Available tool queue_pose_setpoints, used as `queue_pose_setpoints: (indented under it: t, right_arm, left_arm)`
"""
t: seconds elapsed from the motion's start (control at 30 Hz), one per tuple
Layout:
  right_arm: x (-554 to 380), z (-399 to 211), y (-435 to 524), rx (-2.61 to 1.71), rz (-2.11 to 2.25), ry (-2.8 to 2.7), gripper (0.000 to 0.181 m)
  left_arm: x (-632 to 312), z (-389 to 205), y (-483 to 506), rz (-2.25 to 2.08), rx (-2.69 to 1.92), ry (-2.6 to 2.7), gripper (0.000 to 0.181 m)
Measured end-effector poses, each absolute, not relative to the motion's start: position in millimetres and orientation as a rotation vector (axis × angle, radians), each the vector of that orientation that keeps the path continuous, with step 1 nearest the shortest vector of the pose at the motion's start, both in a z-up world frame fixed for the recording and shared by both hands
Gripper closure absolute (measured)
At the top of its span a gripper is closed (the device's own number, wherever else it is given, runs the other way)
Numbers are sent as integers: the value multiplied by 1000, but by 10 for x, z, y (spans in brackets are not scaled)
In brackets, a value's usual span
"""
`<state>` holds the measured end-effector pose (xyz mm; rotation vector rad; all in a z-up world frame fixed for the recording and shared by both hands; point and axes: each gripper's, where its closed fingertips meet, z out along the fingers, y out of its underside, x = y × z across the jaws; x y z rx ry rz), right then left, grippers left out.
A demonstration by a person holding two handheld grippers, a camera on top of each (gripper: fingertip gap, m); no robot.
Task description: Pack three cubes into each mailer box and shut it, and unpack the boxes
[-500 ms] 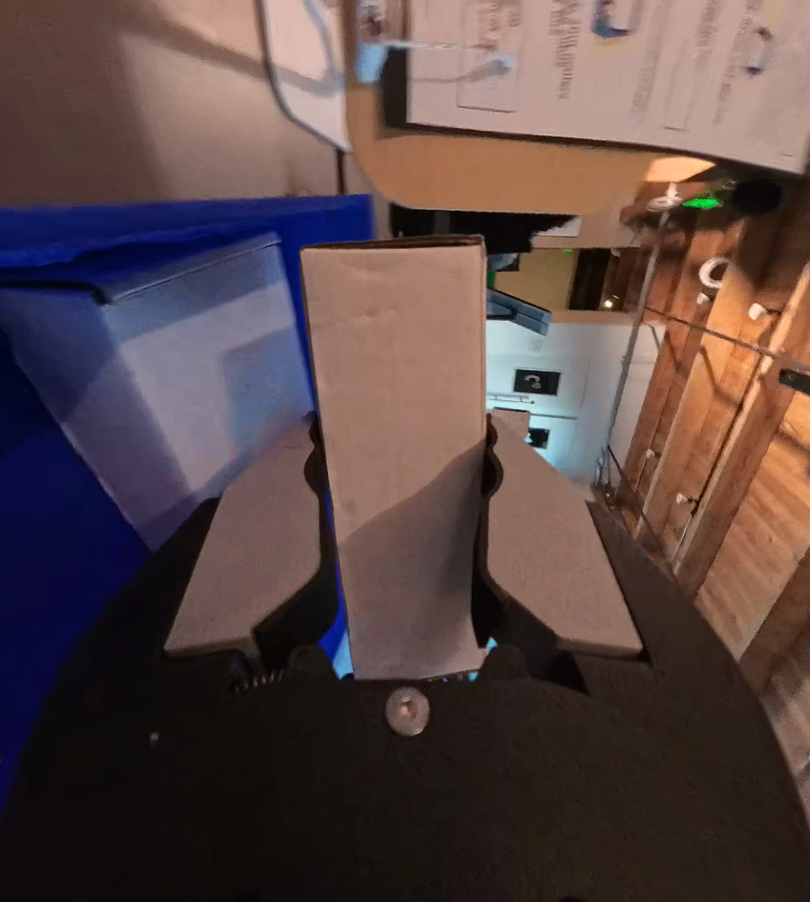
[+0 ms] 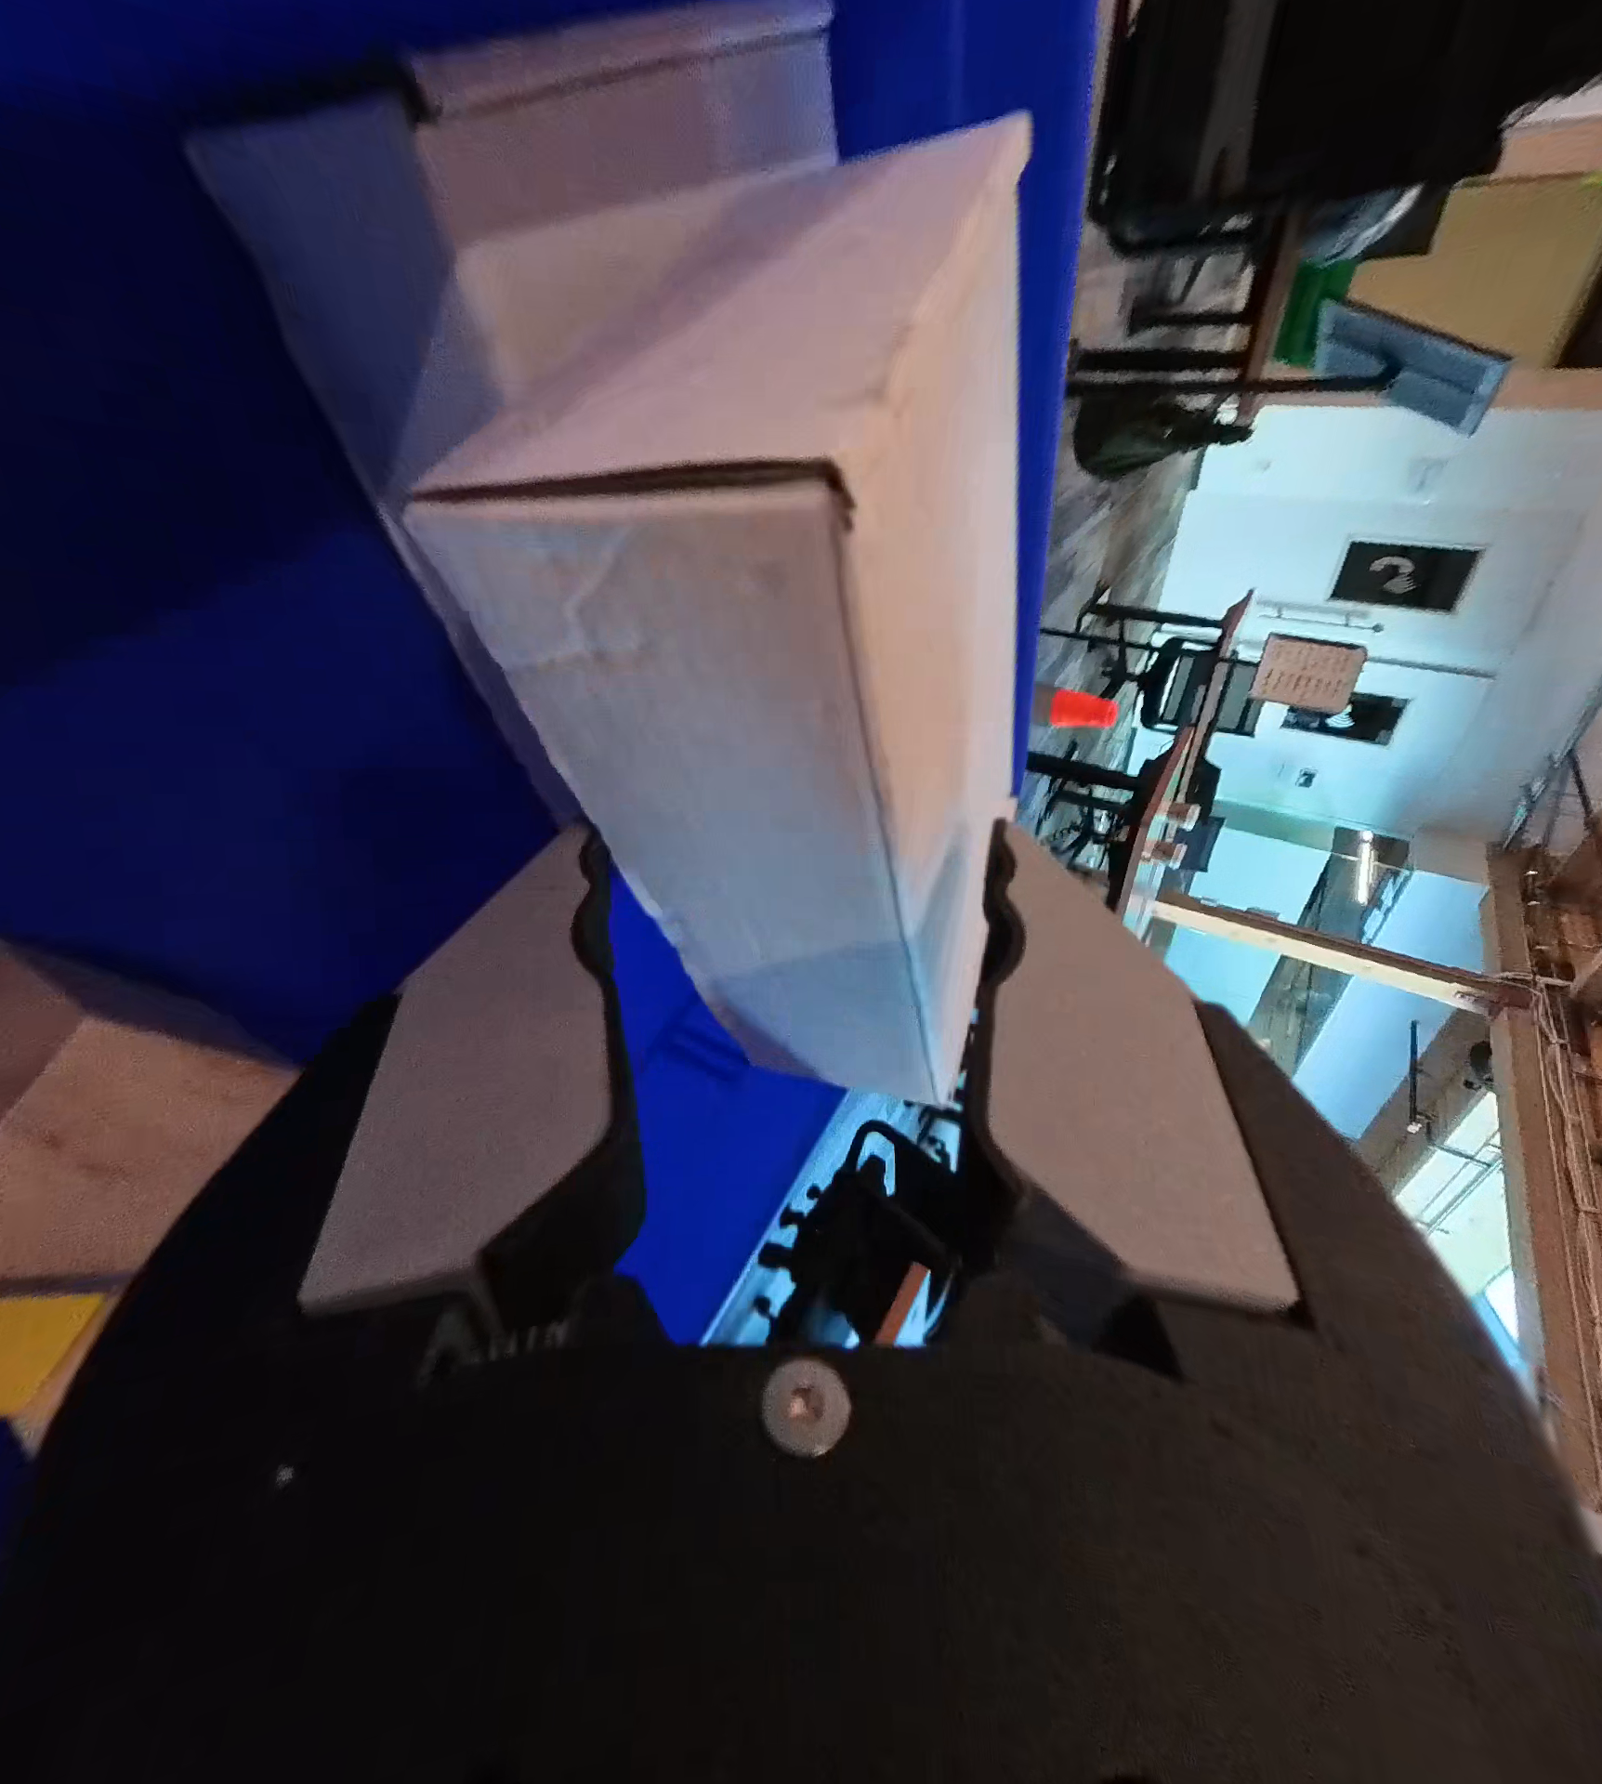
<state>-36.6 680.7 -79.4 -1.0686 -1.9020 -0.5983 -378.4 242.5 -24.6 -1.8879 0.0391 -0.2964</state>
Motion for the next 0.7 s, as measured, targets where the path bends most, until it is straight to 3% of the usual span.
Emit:
queue_pose_setpoints:
  t: [0.17,0.4,0.7]
  right_arm:
    - [-362,-850,6852,-1089,-676,-1939,105]
    - [-410,-979,6985,-1244,-850,-1994,90]
    - [-13,-866,6898,-1536,-695,-1958,86]
  left_arm:
    - [-3679,-184,2417,-315,-1874,76,155]
    - [-3663,-271,2390,-237,-1938,122,152]
    - [-3666,-325,2262,-197,-1987,186,148]
